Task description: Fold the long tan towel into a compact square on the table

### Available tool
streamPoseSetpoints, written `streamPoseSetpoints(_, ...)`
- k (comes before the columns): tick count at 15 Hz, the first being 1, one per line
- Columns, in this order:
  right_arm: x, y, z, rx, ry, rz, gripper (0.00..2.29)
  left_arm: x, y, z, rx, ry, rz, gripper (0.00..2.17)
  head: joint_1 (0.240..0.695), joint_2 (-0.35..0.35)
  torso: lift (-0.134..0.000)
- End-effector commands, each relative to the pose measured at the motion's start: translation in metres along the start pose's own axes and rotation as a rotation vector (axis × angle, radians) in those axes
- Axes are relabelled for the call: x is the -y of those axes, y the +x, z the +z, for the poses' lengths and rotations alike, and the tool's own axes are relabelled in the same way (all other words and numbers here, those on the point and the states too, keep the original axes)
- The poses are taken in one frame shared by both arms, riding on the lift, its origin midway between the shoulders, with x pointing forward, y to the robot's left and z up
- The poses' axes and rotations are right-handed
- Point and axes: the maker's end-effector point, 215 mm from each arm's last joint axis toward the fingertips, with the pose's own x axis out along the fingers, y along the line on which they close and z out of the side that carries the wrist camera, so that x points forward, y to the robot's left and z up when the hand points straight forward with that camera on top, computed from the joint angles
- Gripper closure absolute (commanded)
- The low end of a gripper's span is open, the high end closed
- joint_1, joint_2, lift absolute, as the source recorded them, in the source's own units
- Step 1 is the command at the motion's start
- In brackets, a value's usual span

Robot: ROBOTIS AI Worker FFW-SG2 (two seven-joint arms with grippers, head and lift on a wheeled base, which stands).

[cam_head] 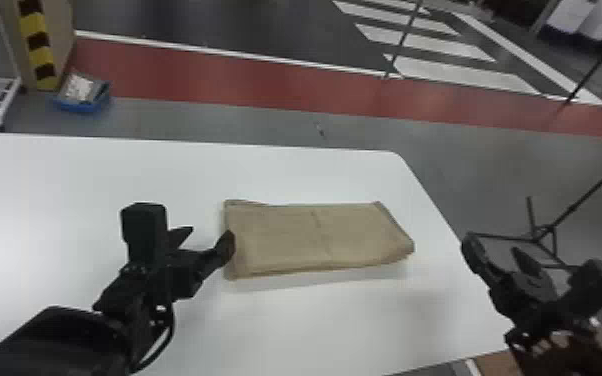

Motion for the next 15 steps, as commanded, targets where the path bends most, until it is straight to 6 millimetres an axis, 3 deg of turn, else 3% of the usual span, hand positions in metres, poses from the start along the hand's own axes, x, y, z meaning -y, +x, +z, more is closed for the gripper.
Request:
streamPoseSetpoints(1, -0.008, 0.003, -0.006, -0.009, 0.0, 0.013, 0.08, 0.011, 0.001, -0.006, -0.02, -0.008, -0.025, 0.36, 0.695, -0.35, -0.123)
streamPoseSetpoints(8, -0.015, 0.005, -0.008, -0.013, -0.006, 0.026, 0.08, 0.014, 0.013, -0.031, -0.095, 0.027, -0.047, 0.36, 0.695, -0.35, -0.123)
streamPoseSetpoints(14, -0.015, 0.013, -0.011, -0.024, -0.007, 0.024, 0.08, 0.018, 0.013, -0.032, -0.113, 0.031, -0.058, 0.72, 0.695, -0.35, -0.123)
streamPoseSetpoints(15, -0.016, 0.014, -0.012, -0.026, -0.004, 0.026, 0.08, 0.018, 0.014, -0.032, -0.118, 0.033, -0.058, 0.99, 0.695, -0.35, -0.123)
